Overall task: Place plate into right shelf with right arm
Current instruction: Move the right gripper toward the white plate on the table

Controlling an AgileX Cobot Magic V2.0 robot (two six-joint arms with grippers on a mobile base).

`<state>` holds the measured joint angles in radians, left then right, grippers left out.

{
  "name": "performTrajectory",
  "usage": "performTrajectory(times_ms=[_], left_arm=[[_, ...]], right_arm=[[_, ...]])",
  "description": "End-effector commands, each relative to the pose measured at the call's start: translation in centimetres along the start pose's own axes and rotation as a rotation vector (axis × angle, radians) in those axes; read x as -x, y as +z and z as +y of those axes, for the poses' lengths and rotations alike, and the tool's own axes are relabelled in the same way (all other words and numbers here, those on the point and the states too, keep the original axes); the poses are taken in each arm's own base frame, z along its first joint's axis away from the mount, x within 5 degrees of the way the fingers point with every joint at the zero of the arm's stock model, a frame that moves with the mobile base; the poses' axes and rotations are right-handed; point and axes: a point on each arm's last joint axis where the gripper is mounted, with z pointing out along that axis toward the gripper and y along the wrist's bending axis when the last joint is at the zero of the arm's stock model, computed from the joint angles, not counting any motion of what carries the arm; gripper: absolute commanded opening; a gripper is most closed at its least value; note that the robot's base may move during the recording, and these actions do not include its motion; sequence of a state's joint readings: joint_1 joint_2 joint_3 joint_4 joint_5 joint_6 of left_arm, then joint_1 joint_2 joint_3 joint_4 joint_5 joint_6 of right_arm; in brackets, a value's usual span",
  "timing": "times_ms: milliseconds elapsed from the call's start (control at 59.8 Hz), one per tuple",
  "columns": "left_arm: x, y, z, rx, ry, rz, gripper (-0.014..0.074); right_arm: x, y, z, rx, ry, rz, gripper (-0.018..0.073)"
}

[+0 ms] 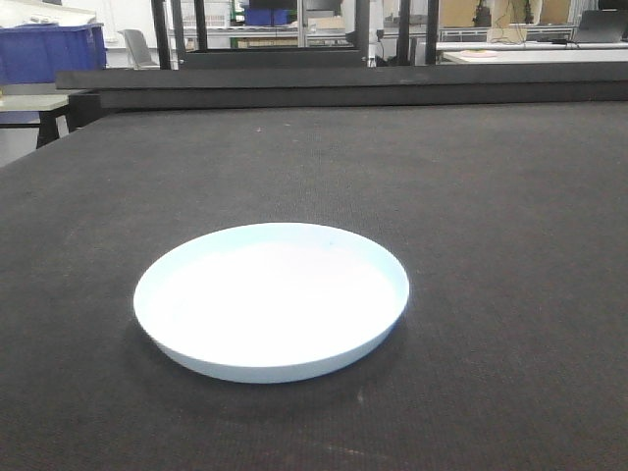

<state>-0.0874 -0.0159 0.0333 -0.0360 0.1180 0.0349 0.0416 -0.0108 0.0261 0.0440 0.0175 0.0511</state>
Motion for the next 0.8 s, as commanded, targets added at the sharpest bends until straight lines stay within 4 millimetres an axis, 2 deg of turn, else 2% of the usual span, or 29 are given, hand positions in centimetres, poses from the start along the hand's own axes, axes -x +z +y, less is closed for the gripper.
performTrajectory(times_ms=[0, 585, 786], left_arm=[[0.6, 0.0, 0.0, -0.004, -0.009, -0.085, -0.0047], [0.6, 0.0, 0.0, -0.004, -0.009, -0.085, -0.0047], [0.6, 0.0, 0.0, -0.004, -0.009, -0.085, -0.0047]], right_arm=[[1.1, -0.2, 0.0, 0.003, -0.009, -0.109, 0.0055], [1.1, -0.2, 0.1, 0.003, -0.009, -0.111, 0.0055], [2.1, -0.3, 0.1, 0.009, -0.009, -0.225, 0.0055]])
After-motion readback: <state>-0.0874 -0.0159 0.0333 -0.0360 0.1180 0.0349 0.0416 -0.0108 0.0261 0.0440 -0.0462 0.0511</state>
